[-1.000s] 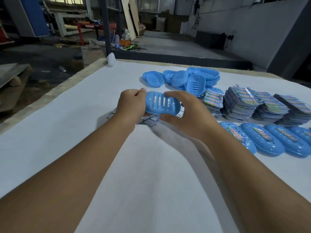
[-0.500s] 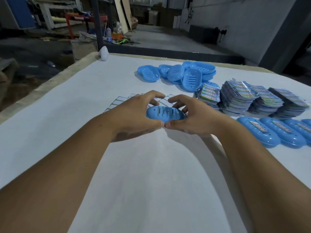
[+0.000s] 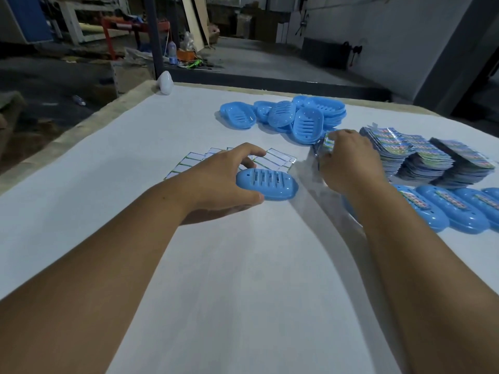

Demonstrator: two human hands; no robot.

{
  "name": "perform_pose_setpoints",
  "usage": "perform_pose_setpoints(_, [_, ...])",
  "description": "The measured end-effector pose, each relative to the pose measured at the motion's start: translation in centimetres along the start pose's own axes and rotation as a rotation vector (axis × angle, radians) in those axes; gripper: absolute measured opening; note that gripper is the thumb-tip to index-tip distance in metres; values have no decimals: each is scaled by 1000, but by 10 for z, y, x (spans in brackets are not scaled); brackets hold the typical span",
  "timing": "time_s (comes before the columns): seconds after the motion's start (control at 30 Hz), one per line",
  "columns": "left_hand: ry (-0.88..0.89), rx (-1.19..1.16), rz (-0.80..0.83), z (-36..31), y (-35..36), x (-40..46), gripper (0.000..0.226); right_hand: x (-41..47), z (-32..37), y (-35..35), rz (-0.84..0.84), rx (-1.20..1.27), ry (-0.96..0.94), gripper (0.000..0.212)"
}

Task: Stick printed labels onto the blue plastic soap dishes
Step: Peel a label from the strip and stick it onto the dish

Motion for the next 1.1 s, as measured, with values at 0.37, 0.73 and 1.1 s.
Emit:
perform_pose_setpoints(0.37, [-6,-33,-3,0,-1,-3,78,7,-15,4,49,-105,115,12])
perform_pose_setpoints(0.73, [4,-37,-132,2,-8,-6,48,4,-20,-12,-94,18,171,14])
perform_pose_setpoints(1.1, [-96,-180,-687,11,-60,-29,26,-17,8,-37,-363,207,-107,16])
Point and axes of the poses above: each hand's wrist, its own x-axis towards the middle knuckle, its own y-axis out of the palm, z = x × y, the point moved 8 cm from there along x, towards the middle knuckle, and after that the axes turned 15 degrees about z, right-handed, at the moved point
